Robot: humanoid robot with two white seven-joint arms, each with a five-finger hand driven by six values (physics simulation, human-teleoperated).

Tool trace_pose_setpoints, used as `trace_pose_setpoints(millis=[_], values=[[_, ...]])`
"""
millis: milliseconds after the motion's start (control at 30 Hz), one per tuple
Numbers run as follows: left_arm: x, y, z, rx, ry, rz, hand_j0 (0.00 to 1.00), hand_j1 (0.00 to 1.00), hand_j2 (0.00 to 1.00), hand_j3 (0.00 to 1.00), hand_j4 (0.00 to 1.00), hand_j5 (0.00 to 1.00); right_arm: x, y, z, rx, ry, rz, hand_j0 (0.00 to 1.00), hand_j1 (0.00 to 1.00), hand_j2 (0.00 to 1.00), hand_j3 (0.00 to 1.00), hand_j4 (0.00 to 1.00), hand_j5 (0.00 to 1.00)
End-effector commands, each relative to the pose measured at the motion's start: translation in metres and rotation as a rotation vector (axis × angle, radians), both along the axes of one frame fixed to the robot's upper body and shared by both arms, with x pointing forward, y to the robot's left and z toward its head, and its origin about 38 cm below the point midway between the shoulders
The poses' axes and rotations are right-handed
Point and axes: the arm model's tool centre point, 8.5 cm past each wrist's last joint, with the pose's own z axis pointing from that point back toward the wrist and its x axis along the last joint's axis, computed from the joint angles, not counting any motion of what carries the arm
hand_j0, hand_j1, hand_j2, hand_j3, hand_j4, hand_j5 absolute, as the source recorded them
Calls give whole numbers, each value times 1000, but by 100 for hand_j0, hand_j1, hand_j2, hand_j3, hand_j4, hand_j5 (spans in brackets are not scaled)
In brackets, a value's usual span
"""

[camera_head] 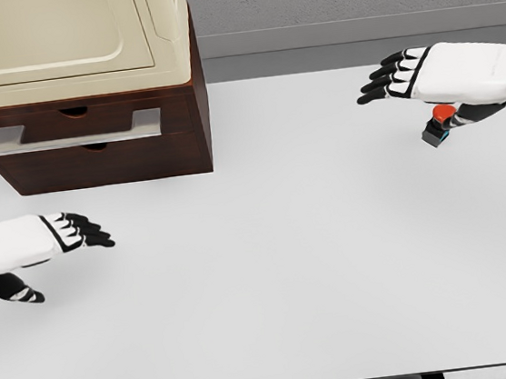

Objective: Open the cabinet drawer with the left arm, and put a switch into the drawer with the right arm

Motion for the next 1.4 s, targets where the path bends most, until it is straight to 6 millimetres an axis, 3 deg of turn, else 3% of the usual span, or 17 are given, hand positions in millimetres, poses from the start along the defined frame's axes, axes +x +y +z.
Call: trace_pose_setpoints(millis=[0,100,133,167,200,233,300,467,567,700,867,933,1067,1167,1233,1267,1367], values=[[-2,-1,0,5,8,-6,100,100,100,100,100,100,0,0,1,7,0,-2,100,100,100,100,100,100],[-1,0,2,7,6,-6,100,100,100,100,100,100,2,-8,3,12,4,-25,100,100,100,100,100,100],[1,0,8,12,-6,-6,100,100,100,100,100,100,8,-25,18,15,-32,-78,100,100,100,100,100,100],[1,3,11,26,-8,-6,100,100,100,100,100,100,15,-60,34,42,-61,-182,100,100,100,100,100,100],[2,1,13,26,-14,-10,100,100,100,100,100,100,22,-72,18,38,-12,-222,100,100,100,100,100,100],[3,1,15,22,-20,-10,100,100,100,100,100,100,24,-72,5,26,25,-225,100,100,100,100,100,100],[7,2,26,21,-50,-8,100,100,100,100,100,100,25,-68,-3,20,43,-217,100,100,100,100,100,100],[19,7,77,-36,-193,19,100,100,100,100,100,100,38,-62,-34,-59,70,-236,100,100,100,100,100,100],[22,6,87,-50,-217,19,100,100,100,100,100,100,45,-72,-49,-51,107,-280,100,100,100,100,100,100],[30,-12,90,-130,-250,-10,100,100,100,100,100,100,67,-68,-72,-16,147,-326,100,100,100,100,100,100],[28,-10,107,-209,-199,0,100,100,100,100,100,100,79,-66,-91,-27,203,-350,100,100,100,100,100,100],[21,-1,88,-161,-119,19,100,100,100,100,100,100,81,-65,-94,-55,200,-352,100,100,100,100,100,100],[16,4,90,-248,-42,56,100,100,100,100,100,100,81,-72,-102,-86,217,-374,100,100,100,100,100,100],[19,-9,86,-436,55,56,100,100,100,100,100,100,82,-76,-104,-82,225,-389,100,100,100,100,100,100],[20,-22,91,-468,189,-4,100,100,100,100,100,100,87,-79,-105,-75,233,-408,100,100,100,100,100,100],[30,-29,94,-467,208,34,100,100,100,100,100,100,88,-80,-106,-86,231,-415,100,100,100,100,100,100],[45,-43,80,-477,290,129,100,100,100,100,100,100,91,-75,-110,-88,234,-409,100,100,100,100,100,100]])
